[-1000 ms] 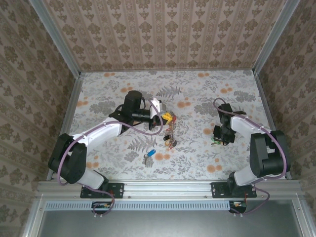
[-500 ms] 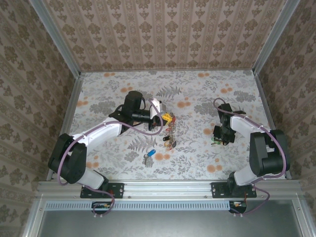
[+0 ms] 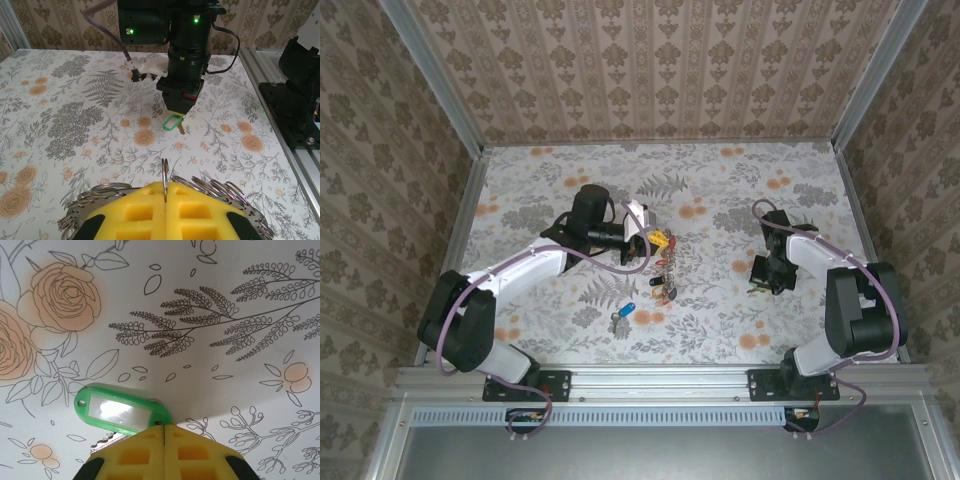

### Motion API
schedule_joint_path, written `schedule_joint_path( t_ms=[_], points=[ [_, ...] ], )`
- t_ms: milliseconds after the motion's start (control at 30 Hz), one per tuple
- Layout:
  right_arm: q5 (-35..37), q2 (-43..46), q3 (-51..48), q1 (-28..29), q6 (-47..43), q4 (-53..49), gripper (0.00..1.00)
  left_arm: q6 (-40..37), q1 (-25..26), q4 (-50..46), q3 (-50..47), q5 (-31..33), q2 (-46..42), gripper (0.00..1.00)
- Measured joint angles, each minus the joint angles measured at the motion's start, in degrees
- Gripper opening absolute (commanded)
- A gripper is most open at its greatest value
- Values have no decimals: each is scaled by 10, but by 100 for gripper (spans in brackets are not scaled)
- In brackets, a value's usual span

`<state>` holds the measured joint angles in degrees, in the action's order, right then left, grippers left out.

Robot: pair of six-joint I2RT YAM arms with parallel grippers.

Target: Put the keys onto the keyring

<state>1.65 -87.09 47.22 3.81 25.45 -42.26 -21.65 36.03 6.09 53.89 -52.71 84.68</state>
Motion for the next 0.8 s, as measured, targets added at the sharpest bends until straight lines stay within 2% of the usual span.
schedule_joint_path(
  t_ms=[367, 800],
  points=[
    [-19, 0, 0, -8, 10, 28, 15, 0, 4, -3, 0, 0, 0, 0],
    [-19, -3, 0, -8, 3, 25, 15, 0, 4, -5, 8, 0, 0, 0]
  ],
)
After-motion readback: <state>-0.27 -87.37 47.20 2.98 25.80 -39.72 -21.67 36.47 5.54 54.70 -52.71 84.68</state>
